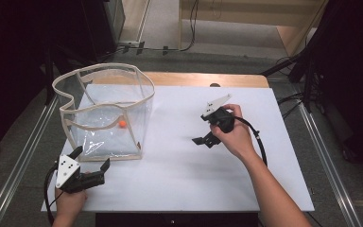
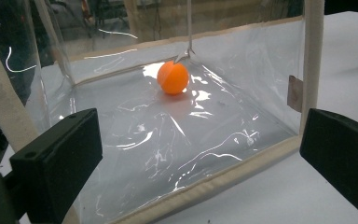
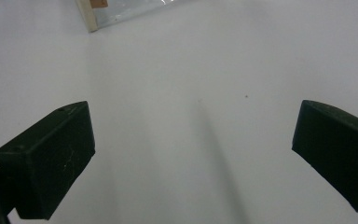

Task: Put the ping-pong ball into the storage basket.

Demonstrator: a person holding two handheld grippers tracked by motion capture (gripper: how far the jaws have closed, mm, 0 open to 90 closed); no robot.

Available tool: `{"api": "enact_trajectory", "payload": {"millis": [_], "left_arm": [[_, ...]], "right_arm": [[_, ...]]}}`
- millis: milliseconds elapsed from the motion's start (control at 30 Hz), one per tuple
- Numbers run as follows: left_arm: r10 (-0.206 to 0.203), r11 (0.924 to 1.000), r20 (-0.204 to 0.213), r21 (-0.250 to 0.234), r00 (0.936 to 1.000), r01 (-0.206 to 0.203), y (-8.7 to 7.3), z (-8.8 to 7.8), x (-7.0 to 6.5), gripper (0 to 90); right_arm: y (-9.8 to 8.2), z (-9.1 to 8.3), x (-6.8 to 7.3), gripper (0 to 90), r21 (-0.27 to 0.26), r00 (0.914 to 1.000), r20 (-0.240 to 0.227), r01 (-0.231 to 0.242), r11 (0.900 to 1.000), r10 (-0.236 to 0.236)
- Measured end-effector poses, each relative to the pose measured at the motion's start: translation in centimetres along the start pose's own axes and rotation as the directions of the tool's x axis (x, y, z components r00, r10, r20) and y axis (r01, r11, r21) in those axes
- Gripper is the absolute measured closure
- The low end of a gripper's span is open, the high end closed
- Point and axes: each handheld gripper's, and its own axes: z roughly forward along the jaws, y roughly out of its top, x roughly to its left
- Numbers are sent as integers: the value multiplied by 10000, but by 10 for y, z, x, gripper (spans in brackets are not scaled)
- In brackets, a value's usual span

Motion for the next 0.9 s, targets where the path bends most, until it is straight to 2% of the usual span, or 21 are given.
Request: {"api": "enact_trajectory", "payload": {"millis": [333,533,633,900], "left_arm": [[-4,10000,-21,13,10000,4,0,0,0,0],[-36,10000,-28,9,10000,36,0,0,0,0],[-54,10000,-19,-2,10000,54,0,0,0,0],[-34,10000,-34,2,10000,34,0,0,0,0]], "right_arm": [[-38,-7,7,0,-504,9984,323,-446,9977,463],[-59,-18,9,0,-1060,9955,355,-838,9908,880],[-68,-23,10,0,-1268,9942,518,-873,9881,945],[-94,-32,14,0,-1828,9908,514,-1137,9765,1249]]}}
